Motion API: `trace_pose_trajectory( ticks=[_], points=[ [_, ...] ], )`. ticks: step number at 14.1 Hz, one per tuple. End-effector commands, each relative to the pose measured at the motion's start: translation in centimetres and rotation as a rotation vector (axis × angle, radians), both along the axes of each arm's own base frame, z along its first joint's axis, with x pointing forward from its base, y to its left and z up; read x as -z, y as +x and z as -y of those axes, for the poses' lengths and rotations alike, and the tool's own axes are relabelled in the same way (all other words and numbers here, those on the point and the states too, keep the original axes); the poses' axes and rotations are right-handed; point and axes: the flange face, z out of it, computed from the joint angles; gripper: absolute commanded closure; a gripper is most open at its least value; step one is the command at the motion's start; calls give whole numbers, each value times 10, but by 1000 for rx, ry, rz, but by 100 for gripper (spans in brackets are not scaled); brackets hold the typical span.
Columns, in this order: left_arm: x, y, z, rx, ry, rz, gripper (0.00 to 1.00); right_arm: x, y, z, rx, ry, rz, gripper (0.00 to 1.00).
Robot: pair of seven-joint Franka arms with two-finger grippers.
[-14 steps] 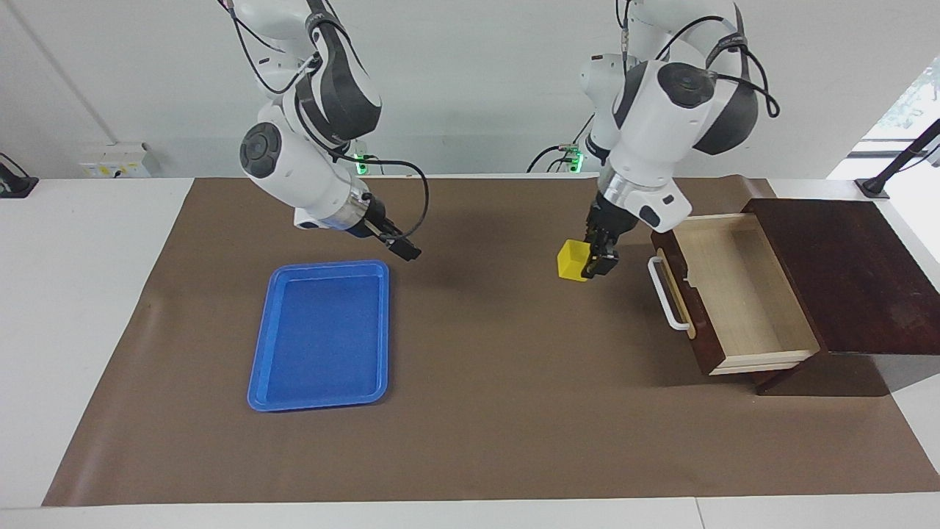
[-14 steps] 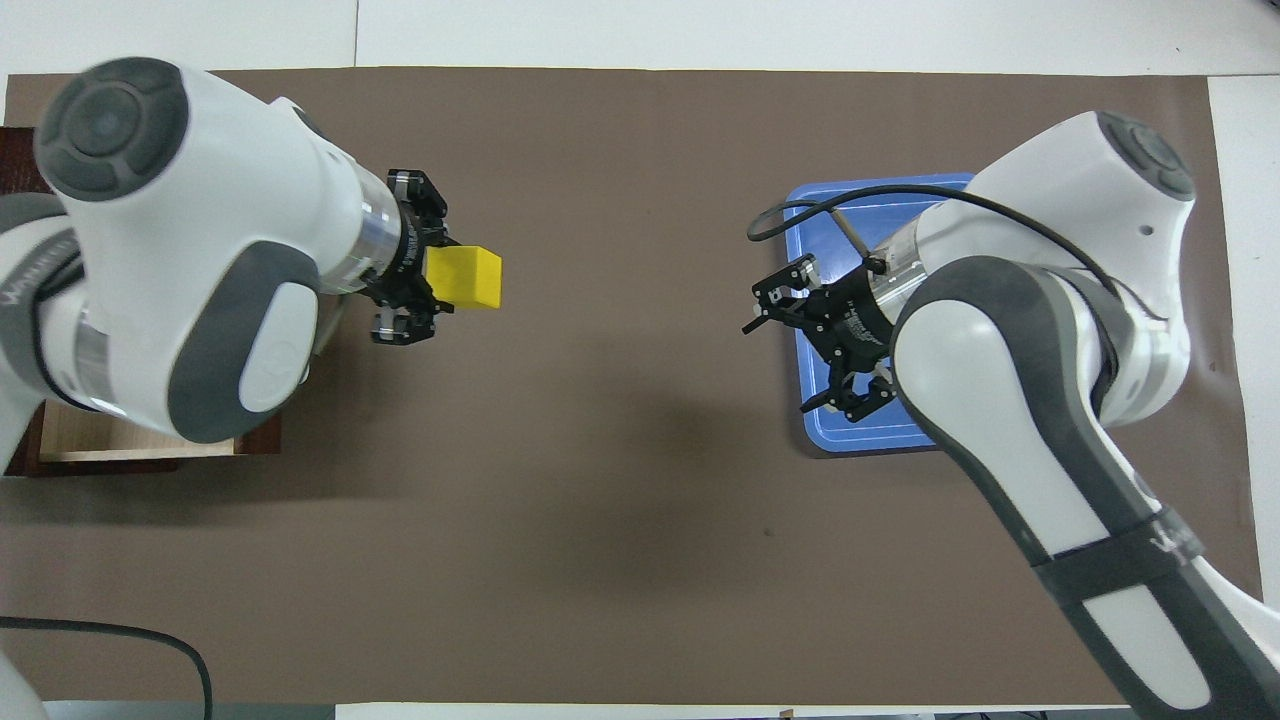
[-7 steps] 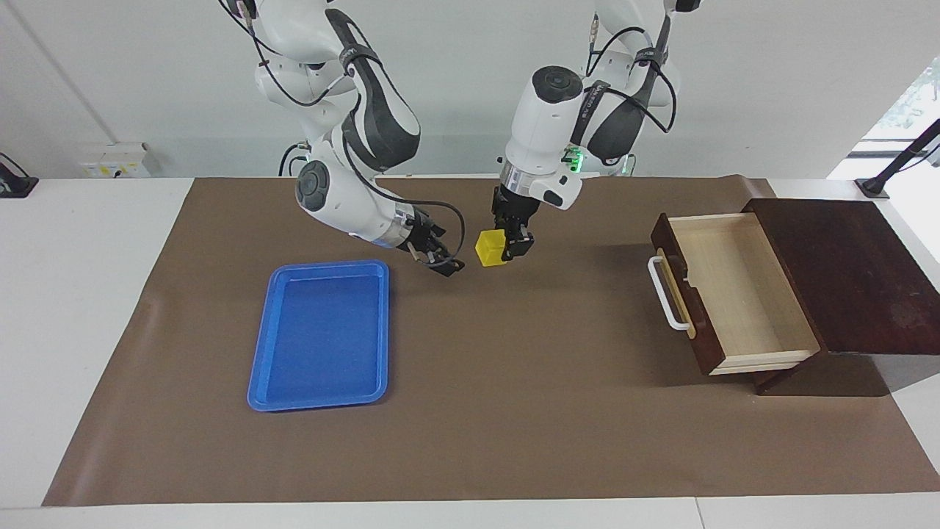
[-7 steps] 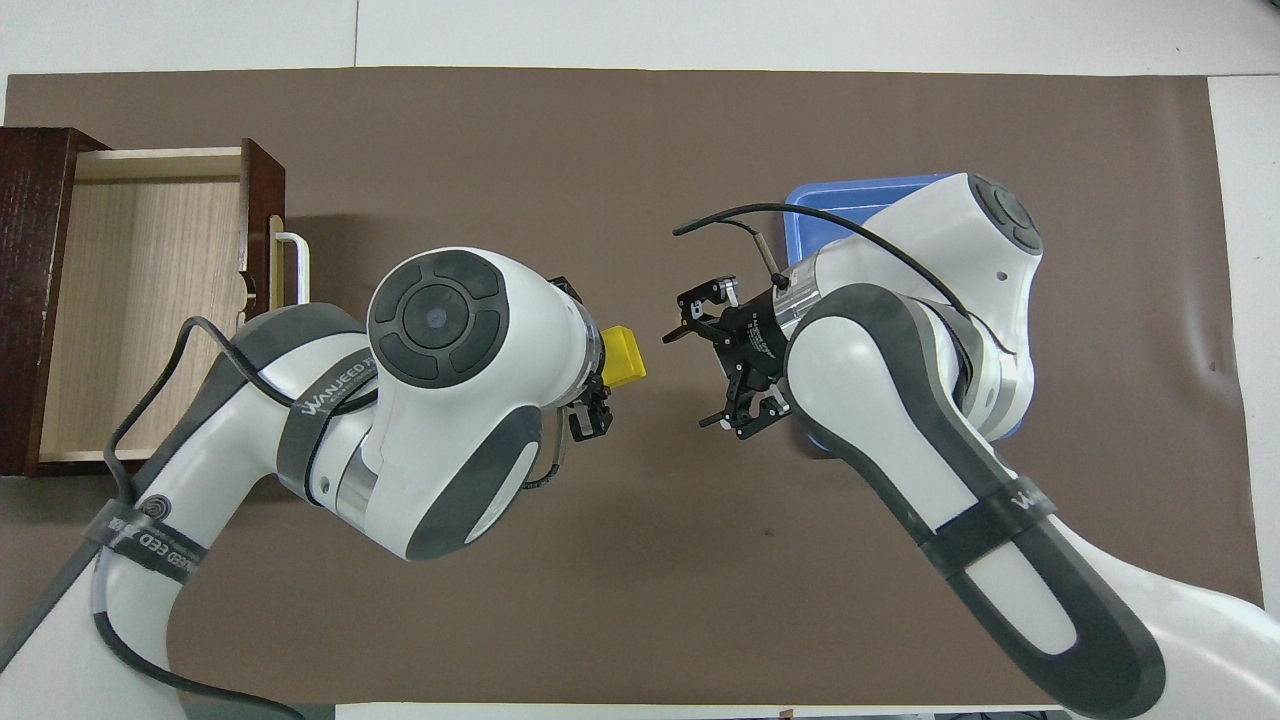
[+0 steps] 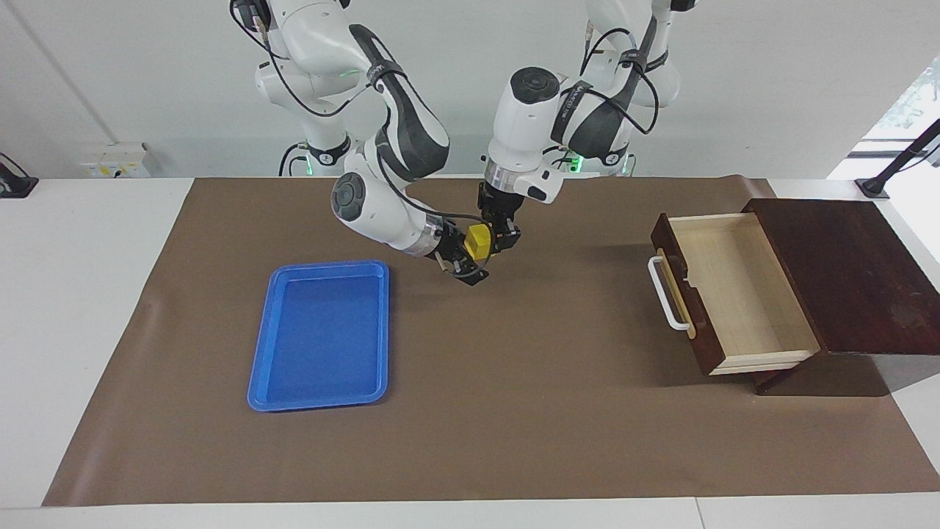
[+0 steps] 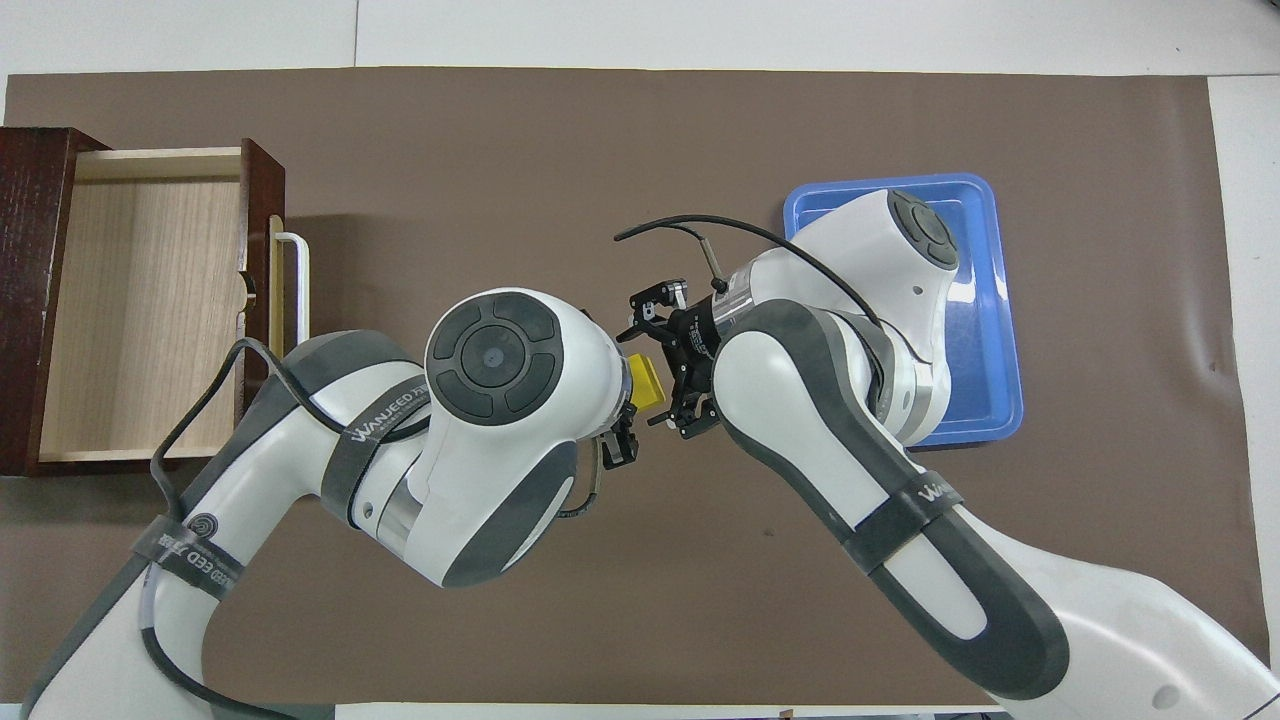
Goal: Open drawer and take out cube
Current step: 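Grasp the cube with the right gripper from the left gripper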
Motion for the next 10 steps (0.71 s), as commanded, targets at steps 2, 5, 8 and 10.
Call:
trace_pose_trajectory(
  ticks=[2, 5, 8, 10],
  points=[
    [-2, -5, -6, -25, -9, 9, 100, -6, 9, 0, 26, 17, -6, 0],
    [-1, -5, -6, -25, -9, 9, 100, -6, 7, -3, 18, 16, -5, 0],
    [-1, -5, -6, -26, -8, 8, 100, -7, 7, -3, 17, 17, -5, 1],
    [-1, -4, -6, -26, -8, 8, 100, -7, 7, -3, 17, 17, -5, 21]
  ],
)
